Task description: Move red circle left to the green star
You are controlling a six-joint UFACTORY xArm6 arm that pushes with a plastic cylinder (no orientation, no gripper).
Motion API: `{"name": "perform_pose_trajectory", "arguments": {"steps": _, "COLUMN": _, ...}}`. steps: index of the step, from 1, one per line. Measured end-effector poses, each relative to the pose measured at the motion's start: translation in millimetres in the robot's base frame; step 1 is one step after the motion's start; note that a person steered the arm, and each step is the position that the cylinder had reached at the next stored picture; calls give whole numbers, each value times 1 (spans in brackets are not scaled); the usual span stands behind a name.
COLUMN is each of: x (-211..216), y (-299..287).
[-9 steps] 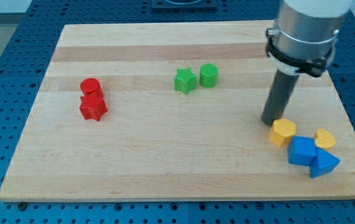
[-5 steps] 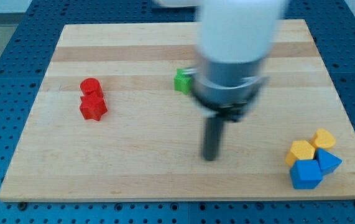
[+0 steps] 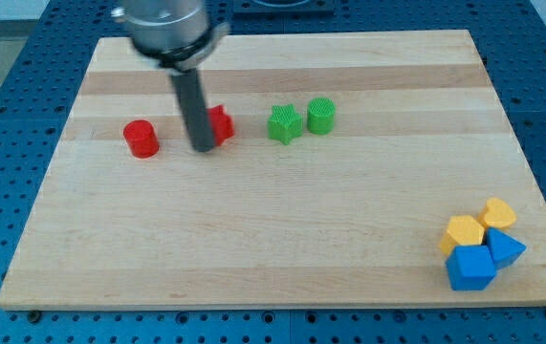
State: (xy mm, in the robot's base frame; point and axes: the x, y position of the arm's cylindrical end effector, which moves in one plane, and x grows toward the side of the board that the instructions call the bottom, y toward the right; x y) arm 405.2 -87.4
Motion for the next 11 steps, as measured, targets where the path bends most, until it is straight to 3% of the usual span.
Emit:
{"name": "perform_pose_trajectory", "arguments": {"steps": 1, "x": -16, "y": 15}}
{"name": "perform_pose_trajectory", "arguments": {"steps": 2, "x": 38, "y": 0}}
{"name": "perform_pose_trajectory", "arguments": {"steps": 3, "x": 93, "y": -61}}
{"name": "perform_pose_trajectory", "arguments": {"steps": 4, "x": 70, "y": -166}}
{"name": "perform_pose_trajectory", "arguments": {"steps": 5, "x": 19, "y": -180}}
{"name": "perform_pose_trajectory", "arguments": {"steps": 6, "x": 1, "y": -136}}
{"name": "perform_pose_trajectory", "arguments": {"steps": 8, "x": 46, "y": -2}}
{"name": "perform_pose_trajectory", "arguments": {"steps": 9, "x": 67, "y": -1}}
{"name": "perform_pose_trajectory", "arguments": {"steps": 11, "x": 25, "y": 41}}
